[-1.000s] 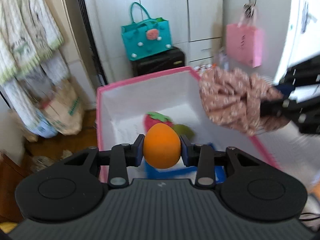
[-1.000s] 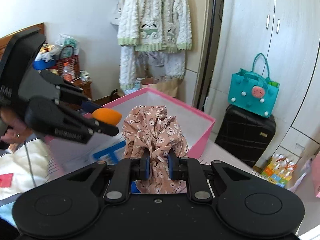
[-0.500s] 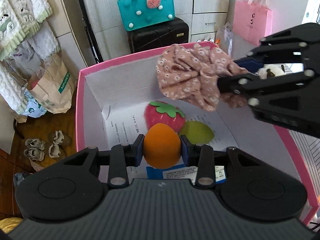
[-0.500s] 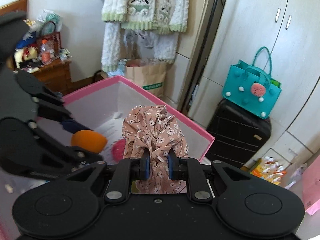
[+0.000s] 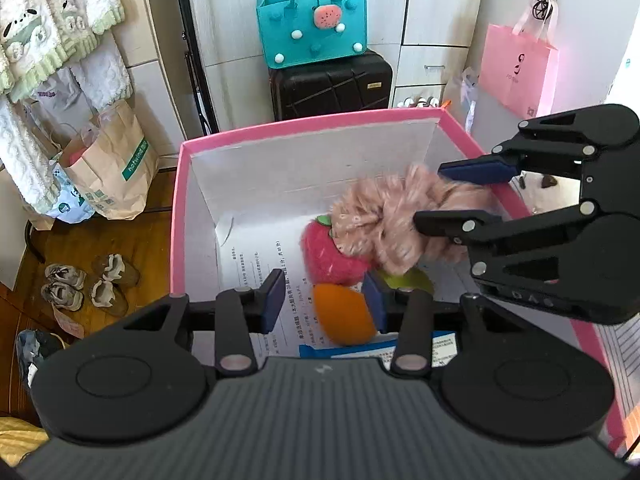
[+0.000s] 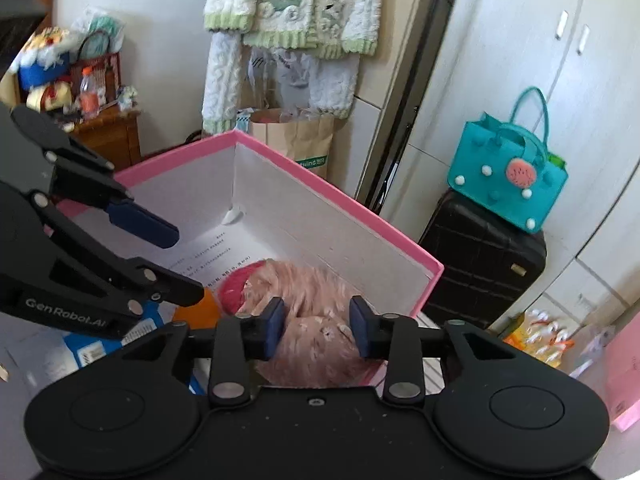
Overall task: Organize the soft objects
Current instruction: 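Lower both items into the box and open both tools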
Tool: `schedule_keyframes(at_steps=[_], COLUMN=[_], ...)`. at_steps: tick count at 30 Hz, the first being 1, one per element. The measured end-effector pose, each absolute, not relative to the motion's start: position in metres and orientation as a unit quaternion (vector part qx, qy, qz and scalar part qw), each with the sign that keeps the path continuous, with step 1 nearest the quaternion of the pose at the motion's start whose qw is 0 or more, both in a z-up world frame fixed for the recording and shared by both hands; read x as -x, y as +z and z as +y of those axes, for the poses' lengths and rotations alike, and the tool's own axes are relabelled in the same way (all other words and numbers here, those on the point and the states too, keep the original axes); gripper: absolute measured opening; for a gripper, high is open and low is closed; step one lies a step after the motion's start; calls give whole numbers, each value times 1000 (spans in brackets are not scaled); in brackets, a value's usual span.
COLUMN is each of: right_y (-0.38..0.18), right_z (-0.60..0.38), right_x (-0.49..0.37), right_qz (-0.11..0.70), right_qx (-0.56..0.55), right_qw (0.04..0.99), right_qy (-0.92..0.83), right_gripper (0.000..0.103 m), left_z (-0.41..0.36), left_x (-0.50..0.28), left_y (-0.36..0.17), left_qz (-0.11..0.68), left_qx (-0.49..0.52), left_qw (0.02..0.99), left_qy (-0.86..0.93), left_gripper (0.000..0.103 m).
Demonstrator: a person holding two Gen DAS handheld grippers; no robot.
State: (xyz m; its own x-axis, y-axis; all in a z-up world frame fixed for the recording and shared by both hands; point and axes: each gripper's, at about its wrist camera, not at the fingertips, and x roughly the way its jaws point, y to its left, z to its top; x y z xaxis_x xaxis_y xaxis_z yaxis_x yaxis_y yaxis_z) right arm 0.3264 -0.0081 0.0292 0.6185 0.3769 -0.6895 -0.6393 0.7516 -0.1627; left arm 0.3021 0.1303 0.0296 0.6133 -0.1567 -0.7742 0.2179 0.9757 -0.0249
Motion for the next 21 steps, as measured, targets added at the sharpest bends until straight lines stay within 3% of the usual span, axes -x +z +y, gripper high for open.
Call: schedule_keyframes(at_steps=[3,7,21], right_y=[37,50,90], right_z=[-13,-25,-59], right_x=[-323,-316,-231], right_qz=[331,347,330], right_qx=[178,135,86], right_qw=[878,872,877], right_qy=[298,318,338], right_gripper=[41,41,46], left_z=[132,133,139], left_x=[-296,-283,-222], left_y=[35,45,88], left_qz=[424,418,396], left_qx=[-29,-30,-25], left_qw=[899,902,913], left_qy=[-106,-107,-92], left_gripper=[44,59,64])
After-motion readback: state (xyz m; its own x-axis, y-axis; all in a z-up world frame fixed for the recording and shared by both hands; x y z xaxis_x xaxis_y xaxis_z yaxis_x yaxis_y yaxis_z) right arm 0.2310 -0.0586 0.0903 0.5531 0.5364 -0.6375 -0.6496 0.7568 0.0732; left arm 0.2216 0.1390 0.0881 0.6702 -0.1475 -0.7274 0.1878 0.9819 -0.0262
